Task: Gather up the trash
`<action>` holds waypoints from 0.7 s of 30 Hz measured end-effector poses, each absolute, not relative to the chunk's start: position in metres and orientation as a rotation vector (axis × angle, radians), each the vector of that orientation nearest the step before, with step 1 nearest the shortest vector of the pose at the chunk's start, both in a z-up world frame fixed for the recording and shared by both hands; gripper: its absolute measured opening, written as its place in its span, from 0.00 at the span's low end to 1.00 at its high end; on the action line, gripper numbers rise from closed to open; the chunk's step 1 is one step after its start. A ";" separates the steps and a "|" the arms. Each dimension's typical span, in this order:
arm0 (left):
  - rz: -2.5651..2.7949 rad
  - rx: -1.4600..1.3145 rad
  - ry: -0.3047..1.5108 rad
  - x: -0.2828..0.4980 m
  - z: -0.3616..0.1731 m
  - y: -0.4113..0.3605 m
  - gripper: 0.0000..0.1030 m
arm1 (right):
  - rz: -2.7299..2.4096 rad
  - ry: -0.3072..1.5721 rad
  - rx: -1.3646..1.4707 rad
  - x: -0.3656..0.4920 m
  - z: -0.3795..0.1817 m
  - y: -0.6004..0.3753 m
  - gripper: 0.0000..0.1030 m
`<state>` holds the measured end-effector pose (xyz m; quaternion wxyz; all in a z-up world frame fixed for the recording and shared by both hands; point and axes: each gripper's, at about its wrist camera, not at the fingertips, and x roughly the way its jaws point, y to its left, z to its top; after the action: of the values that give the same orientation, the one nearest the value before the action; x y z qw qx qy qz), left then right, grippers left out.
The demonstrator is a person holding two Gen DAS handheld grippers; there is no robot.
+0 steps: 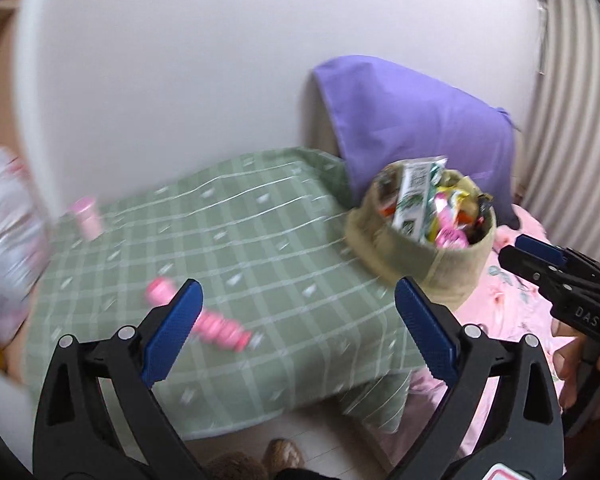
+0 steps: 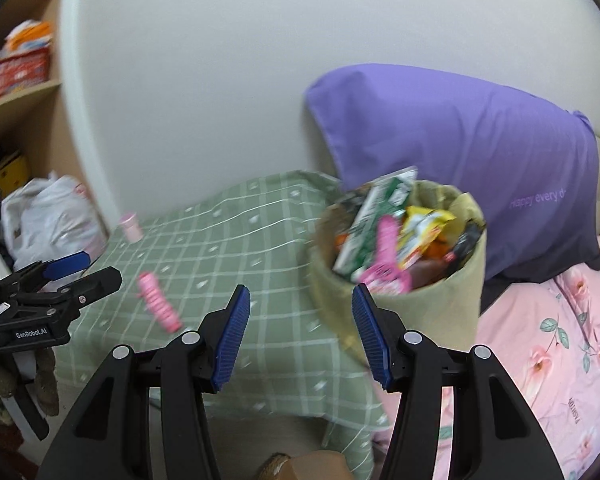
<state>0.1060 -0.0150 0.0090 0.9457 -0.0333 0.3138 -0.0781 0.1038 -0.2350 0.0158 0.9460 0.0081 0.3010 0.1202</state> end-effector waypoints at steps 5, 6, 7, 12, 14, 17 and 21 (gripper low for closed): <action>-0.048 -0.085 0.598 0.049 0.016 0.012 0.89 | 0.300 0.614 -0.023 0.061 0.016 -0.198 0.49; -0.030 -0.071 0.585 0.041 0.018 0.014 0.89 | 0.313 0.607 -0.020 0.053 0.017 -0.195 0.49; -0.005 -0.053 0.568 0.031 0.021 0.015 0.89 | 0.325 0.602 -0.014 0.048 0.019 -0.191 0.49; 0.063 -0.044 0.540 -0.007 0.029 0.026 0.89 | 0.355 0.574 -0.028 0.019 0.023 -0.168 0.49; 0.064 -0.049 0.542 -0.015 0.030 0.030 0.89 | 0.355 0.569 -0.044 0.014 0.024 -0.162 0.49; 0.070 -0.057 0.539 -0.027 0.031 0.034 0.89 | 0.370 0.565 -0.046 0.006 0.026 -0.153 0.49; 0.082 -0.060 0.527 -0.037 0.035 0.040 0.89 | 0.374 0.551 -0.044 0.001 0.030 -0.144 0.49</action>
<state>-0.0367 0.0397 0.0348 0.9642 -0.0298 0.2605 0.0407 0.0012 -0.1445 0.0300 0.9447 -0.0218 0.2706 0.1837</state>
